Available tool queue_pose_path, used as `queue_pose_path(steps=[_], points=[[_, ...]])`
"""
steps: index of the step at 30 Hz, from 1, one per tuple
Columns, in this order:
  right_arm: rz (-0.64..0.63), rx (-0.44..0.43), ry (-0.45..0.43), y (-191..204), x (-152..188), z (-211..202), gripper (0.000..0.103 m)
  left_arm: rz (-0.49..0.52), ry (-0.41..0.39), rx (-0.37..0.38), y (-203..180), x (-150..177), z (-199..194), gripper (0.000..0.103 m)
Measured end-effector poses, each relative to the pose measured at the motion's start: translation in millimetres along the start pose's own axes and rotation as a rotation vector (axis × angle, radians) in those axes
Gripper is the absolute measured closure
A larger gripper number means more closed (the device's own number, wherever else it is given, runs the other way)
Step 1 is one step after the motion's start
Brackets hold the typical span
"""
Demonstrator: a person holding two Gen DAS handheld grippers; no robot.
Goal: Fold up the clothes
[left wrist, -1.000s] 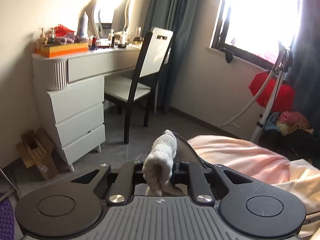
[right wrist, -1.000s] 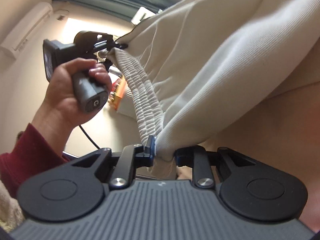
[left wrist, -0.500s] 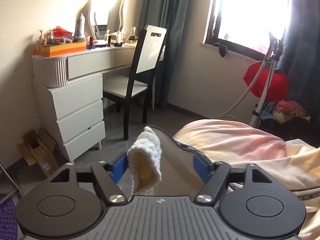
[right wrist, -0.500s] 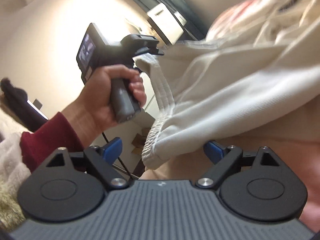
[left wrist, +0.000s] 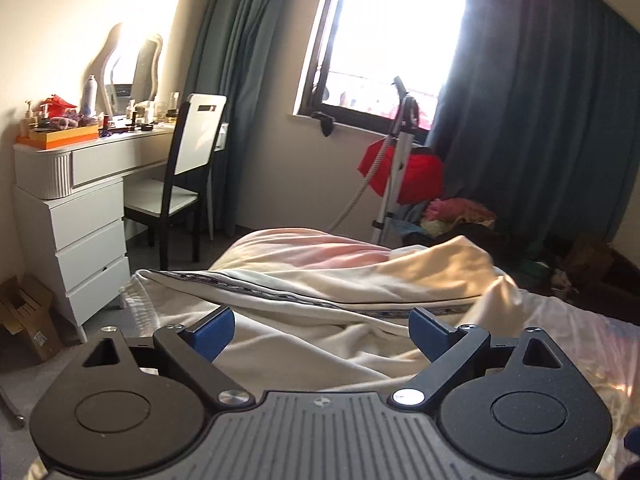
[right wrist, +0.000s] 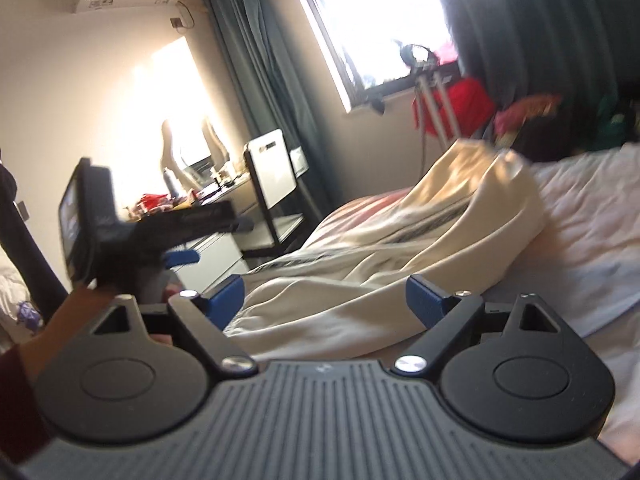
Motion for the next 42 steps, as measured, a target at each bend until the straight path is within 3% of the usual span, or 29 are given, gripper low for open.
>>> queue_pose_path(steps=[3,6,11,14,20,25,30,39,42], points=[[-0.069,0.070,-0.045,-13.4,-3.2,-29.5,0.013,0.064,-0.015,0.039,-35.5,27.9,-27.3,0.006],[-0.114,0.123,-0.077,-28.2,0.5,-52.2,0.013,0.067,-0.028,0.086,-59.3,54.7,-47.8,0.006],[-0.113,0.202,-0.091,-55.6,11.7,-69.8,0.013,0.082,-0.044,0.151,-80.3,93.9,-66.6,0.004],[-0.107,0.250,-0.097,-72.0,18.8,-78.8,0.013,0.061,-0.012,0.238,-85.2,116.0,-65.3,0.000],[-0.068,0.343,-0.082,-98.9,23.3,-81.0,0.013,0.139,0.062,0.201,-111.2,134.3,-37.6,0.000],[0.028,0.351,-0.121,-122.1,4.7,-66.7,0.014,0.221,0.094,0.185,-154.1,124.4,15.5,0.000],[0.118,0.401,-0.157,-162.8,4.2,-60.5,0.014,0.296,0.100,0.169,-214.5,106.8,96.8,0.000],[0.201,0.579,-0.065,-239.2,40.6,-6.5,0.014,0.484,-0.020,0.079,-338.2,77.2,264.2,0.001],[0.229,0.600,-0.011,-263.4,56.3,20.0,0.014,0.518,-0.009,0.050,-361.4,73.2,317.4,0.004]])
Point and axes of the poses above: each gripper's, at about its wrist camera, not at the fingertips, and z roughly the way its jaws point, y to its left, x to its underside, the point moved 1 cm from there along z, roughly the way its jaws point, and after that the axes turned 3 degrees about -z, right-handed, at the moved point
